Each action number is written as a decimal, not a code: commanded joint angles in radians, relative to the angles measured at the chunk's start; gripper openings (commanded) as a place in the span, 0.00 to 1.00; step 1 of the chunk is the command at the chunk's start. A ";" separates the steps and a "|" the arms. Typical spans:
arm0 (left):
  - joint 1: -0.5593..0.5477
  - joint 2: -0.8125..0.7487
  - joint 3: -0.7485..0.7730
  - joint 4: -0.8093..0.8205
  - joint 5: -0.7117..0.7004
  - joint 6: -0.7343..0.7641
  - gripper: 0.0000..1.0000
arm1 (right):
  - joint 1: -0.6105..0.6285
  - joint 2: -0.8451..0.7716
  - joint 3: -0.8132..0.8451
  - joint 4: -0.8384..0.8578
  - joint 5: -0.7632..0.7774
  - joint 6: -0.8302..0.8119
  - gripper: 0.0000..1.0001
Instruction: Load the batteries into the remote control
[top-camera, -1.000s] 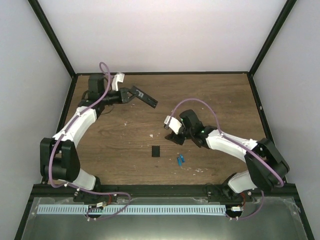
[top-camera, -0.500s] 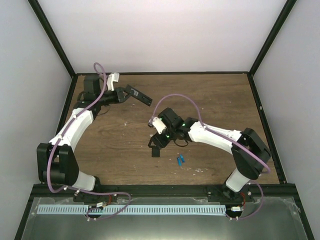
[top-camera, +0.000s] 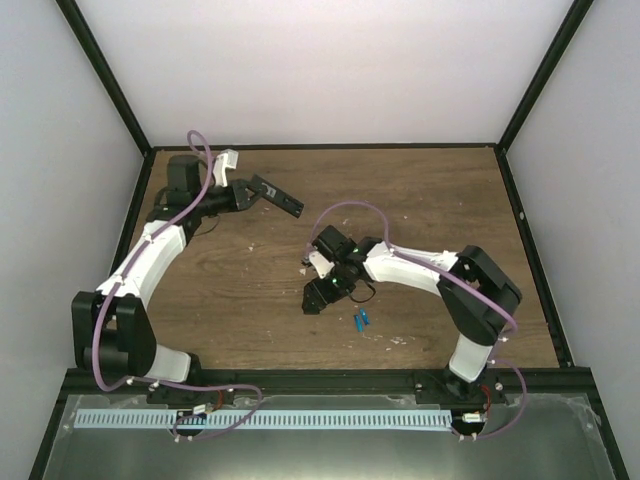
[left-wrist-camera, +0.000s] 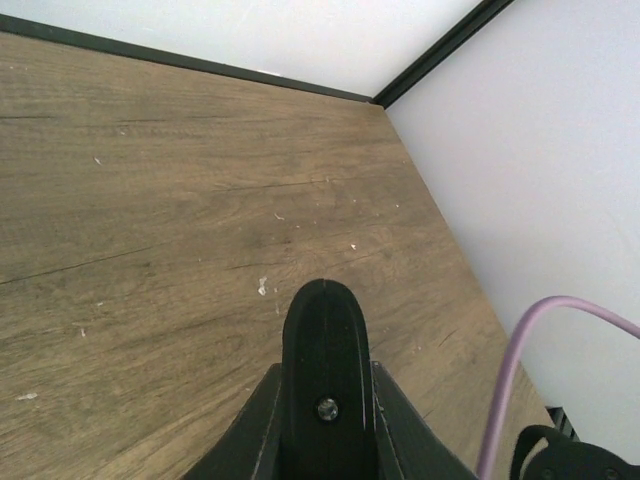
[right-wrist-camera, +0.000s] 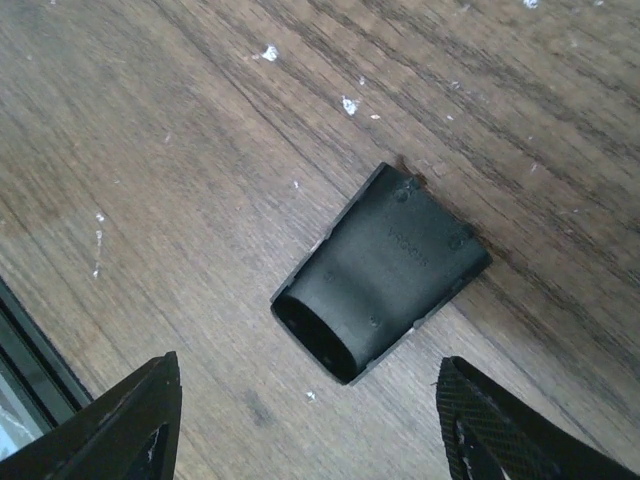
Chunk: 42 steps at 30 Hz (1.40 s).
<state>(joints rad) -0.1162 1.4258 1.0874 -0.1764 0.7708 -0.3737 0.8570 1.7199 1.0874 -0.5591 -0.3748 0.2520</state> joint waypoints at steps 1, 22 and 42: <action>0.004 -0.034 -0.010 0.003 0.006 0.009 0.00 | 0.002 0.040 0.065 -0.014 -0.021 -0.004 0.62; 0.006 -0.038 -0.019 -0.006 0.018 0.025 0.00 | 0.020 0.137 0.109 -0.007 -0.030 -0.008 0.63; 0.024 -0.036 -0.032 -0.001 0.031 0.029 0.00 | 0.022 0.157 0.086 -0.009 0.042 -0.006 0.58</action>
<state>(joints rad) -0.0998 1.4059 1.0630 -0.1894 0.7876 -0.3618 0.8680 1.8652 1.1625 -0.5560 -0.3813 0.2489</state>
